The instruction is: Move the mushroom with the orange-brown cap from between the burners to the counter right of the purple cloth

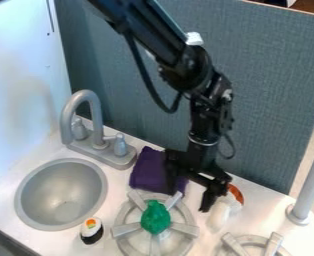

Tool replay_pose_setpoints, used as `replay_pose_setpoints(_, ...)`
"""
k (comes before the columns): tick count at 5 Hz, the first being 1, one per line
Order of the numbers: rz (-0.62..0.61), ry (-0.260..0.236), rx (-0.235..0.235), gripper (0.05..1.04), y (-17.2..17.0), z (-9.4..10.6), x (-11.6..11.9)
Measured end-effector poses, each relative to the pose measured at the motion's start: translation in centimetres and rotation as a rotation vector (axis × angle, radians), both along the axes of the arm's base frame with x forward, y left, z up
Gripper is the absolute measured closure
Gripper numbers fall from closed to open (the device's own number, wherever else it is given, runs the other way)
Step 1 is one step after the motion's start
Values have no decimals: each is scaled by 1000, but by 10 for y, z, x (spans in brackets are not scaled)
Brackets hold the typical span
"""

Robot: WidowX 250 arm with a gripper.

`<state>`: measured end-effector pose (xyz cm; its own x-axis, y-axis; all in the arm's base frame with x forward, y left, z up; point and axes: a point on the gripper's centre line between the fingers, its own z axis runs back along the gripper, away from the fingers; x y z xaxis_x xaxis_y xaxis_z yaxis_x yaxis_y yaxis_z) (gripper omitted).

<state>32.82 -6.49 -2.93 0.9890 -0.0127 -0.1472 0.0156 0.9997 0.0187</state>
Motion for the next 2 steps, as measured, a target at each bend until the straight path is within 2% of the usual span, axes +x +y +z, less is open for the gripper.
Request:
replay_pose_setpoints(1, -2, 93, 87, 83, 19, -1, -41)
replay_pose_setpoints(2, -6, 156, 120, 83, 32, 5, -69)
